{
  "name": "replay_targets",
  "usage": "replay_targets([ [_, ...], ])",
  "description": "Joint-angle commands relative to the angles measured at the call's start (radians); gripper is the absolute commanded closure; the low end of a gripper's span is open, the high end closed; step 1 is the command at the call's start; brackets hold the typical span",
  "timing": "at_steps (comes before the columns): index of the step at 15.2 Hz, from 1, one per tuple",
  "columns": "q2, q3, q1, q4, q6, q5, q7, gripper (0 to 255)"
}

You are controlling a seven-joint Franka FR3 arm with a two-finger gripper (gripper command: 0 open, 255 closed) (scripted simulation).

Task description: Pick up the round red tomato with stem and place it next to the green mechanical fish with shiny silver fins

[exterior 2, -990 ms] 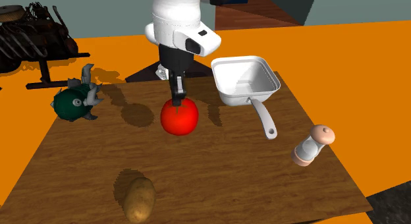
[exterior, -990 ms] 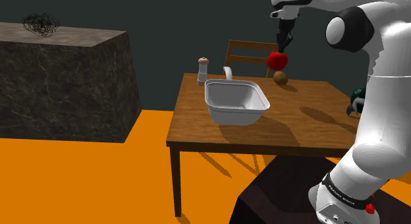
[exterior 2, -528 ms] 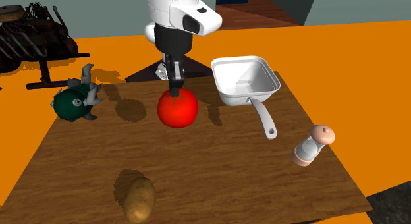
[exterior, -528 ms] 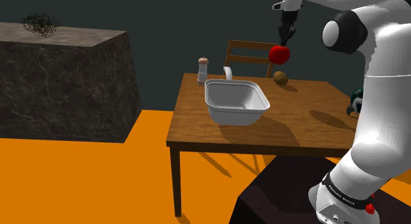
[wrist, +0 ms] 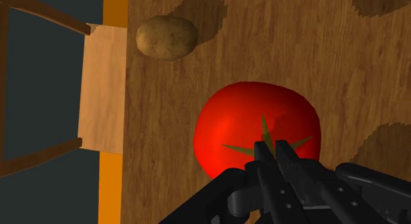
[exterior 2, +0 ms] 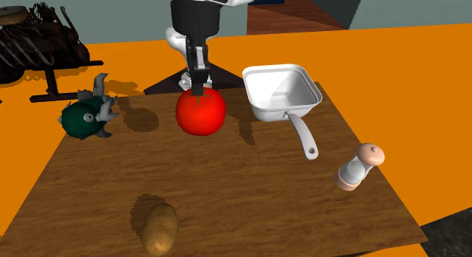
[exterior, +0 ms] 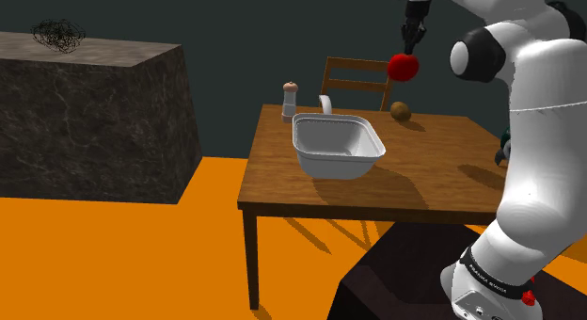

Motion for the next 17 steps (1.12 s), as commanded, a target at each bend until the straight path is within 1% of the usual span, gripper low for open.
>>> replay_targets([
  [1,0.039,0.006,-0.034,0.094,-0.053,0.021,-0.003,255],
  [3,-0.045,-0.015,-0.005,-0.052,0.01,-0.017,-0.036,255],
  [5,-0.107,-0.032,0.006,-0.151,0.053,-0.045,-0.068,255],
  [6,-0.133,-0.039,0.007,-0.192,0.071,-0.057,-0.083,255],
  [7,-0.115,-0.032,0.011,-0.16,0.055,-0.049,-0.065,255],
  [8,-0.115,-0.032,0.011,-0.16,0.055,-0.049,-0.065,0],
  [10,-0.221,-0.035,0.078,-0.386,0.214,-0.09,-0.081,0],
  [12,-0.295,-0.03,0.112,-0.554,0.348,-0.113,-0.101,0],
  [13,-0.31,-0.027,0.117,-0.591,0.379,-0.117,-0.108,0],
  [17,-0.313,-0.025,0.118,-0.648,0.434,-0.119,-0.107,0],
])
